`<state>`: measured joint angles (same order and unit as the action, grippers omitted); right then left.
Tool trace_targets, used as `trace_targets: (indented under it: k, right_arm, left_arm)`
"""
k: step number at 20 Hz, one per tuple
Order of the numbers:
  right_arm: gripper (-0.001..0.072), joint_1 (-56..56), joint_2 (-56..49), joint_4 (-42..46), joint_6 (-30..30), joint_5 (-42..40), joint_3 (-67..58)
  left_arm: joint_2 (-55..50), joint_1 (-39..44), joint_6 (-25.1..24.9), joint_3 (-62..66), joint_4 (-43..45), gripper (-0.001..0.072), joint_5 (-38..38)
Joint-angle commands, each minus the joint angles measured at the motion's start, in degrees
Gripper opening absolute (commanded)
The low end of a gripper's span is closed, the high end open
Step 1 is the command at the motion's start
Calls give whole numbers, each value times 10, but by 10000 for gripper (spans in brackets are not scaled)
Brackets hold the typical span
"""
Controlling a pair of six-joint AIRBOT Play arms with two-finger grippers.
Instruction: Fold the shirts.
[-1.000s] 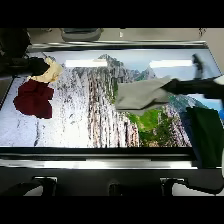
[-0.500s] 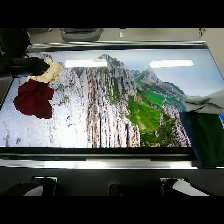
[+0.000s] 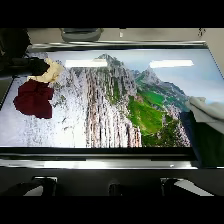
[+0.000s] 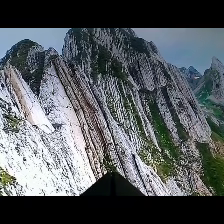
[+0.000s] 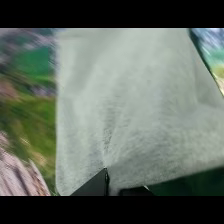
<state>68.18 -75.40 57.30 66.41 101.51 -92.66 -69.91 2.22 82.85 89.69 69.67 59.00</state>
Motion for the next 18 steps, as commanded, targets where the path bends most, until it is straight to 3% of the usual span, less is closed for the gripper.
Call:
trace_targets:
  k: [1,5,7,8,9,10,12,14,16,18]
  right_arm:
    - [40,16,3,161,-9,47,57]
    - [41,-12,3,284,-28,-4,181]
    - [55,-17,3,289,-28,-53,231]
    - [284,-16,3,290,-28,-75,244]
    - [646,-16,4,299,-36,-89,243]
    - [701,-16,4,310,-50,-98,230]
    - [699,-17,4,313,-61,-134,148]
    - [690,-47,7,282,-96,-225,24]
    - [685,-130,9,271,-116,-328,-90]
    - [682,-260,9,257,-82,-357,-135]
  left_arm:
    - [0,0,-4,0,-2,29,0]
    - [0,0,-4,0,-2,29,1]
    - [0,0,-4,0,-2,28,1]
    - [0,0,-4,0,-2,28,1]
    - [0,0,-4,0,-2,29,1]
    - [0,0,-3,0,-2,29,1]
    - [1,0,-4,18,-2,28,2]
    - [-1,-3,-4,77,23,26,-1]
    - [-15,10,25,155,164,24,3]
    - [-45,32,89,192,320,25,47]
